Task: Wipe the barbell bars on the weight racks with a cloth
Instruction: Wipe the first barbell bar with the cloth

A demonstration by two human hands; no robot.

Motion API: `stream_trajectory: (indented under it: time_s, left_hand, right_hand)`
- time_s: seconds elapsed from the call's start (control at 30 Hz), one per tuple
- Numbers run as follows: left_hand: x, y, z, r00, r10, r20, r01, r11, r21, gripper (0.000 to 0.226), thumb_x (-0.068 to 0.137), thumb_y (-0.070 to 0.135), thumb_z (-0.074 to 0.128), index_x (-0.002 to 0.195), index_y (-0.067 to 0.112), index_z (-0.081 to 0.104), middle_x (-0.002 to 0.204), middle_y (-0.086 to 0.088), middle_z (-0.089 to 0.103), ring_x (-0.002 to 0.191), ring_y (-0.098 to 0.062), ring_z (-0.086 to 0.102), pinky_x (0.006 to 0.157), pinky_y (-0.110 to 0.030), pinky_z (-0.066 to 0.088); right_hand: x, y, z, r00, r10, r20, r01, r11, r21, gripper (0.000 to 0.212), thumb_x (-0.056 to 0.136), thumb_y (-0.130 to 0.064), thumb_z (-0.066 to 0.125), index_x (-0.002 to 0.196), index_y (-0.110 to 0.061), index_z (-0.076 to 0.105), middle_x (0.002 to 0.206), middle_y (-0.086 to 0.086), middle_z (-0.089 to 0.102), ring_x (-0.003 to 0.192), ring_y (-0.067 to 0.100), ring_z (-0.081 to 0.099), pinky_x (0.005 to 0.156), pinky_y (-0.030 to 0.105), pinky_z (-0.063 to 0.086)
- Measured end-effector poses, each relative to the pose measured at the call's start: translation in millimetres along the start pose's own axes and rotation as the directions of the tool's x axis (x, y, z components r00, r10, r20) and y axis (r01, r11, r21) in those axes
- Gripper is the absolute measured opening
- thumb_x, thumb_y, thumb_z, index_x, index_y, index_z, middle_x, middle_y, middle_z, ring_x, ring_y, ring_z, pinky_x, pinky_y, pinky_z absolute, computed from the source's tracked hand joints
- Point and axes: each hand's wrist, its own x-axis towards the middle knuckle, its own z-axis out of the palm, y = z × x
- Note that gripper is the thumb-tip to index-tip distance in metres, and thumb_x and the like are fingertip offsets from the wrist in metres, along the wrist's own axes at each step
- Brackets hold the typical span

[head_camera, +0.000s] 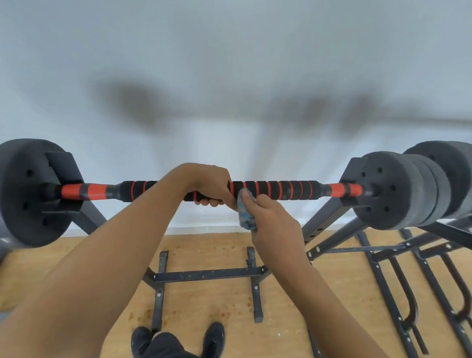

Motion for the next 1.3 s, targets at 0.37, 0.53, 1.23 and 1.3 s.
stream_trajectory:
  time_s: [0.37, 0.53, 1.23, 1.3]
  left_hand:
    - [-5, -2, 64, 0.636, 0.239, -0.734, 0.3, 0.8, 0.52, 0.022, 0.094, 0.034, 0.06, 0.081, 0.02, 0.05, 0.062, 0.007, 0.042, 0.058, -0.019, 0.05, 0.059, -0.031, 0.036]
    - [-1, -1, 49, 0.7, 0.194, -0.687, 0.285, 0.807, 0.518, 0.023, 0.087, 0.024, 0.058, 0.068, 0.02, 0.047, 0.062, 0.004, 0.05, 0.05, -0.015, 0.044, 0.053, -0.028, 0.035]
    - [1, -1, -6, 0.994, -0.051, 0.099, 0.056, 0.997, -0.051, 0.02, 0.087, 0.022, 0.078, 0.082, 0.009, 0.063, 0.062, -0.003, 0.058, 0.049, -0.017, 0.05, 0.052, -0.026, 0.046]
    - [-2, 0, -2, 0.999, -0.04, 0.033, 0.041, 0.999, -0.027, 0.016, 0.086, 0.019, 0.075, 0.084, 0.007, 0.064, 0.06, -0.002, 0.059, 0.047, -0.017, 0.05, 0.051, -0.027, 0.046]
  right_hand:
    - [74, 0, -24, 0.997, 0.076, 0.006, -0.076, 0.971, 0.226, 0.015, 0.09, -0.015, 0.053, 0.078, -0.015, 0.061, 0.069, 0.002, 0.058, 0.065, 0.025, 0.054, 0.062, 0.035, 0.047]
    - [50, -6, 5, 0.993, 0.072, -0.095, -0.06, 0.99, 0.126, 0.016, 0.087, 0.0, 0.056, 0.094, -0.014, 0.058, 0.084, -0.004, 0.041, 0.065, 0.021, 0.049, 0.057, 0.036, 0.047]
    - [-29, 7, 54, 0.848, 0.383, 0.366, -0.321, -0.178, 0.93, 0.02, 0.103, -0.022, 0.058, 0.09, -0.008, 0.064, 0.068, 0.005, 0.051, 0.061, 0.012, 0.048, 0.053, 0.019, 0.042]
    - [-17, -1, 50, 0.789, 0.327, 0.52, -0.242, -0.612, 0.753, 0.011, 0.101, -0.017, 0.06, 0.101, -0.006, 0.06, 0.07, 0.006, 0.053, 0.059, 0.011, 0.049, 0.049, 0.02, 0.041]
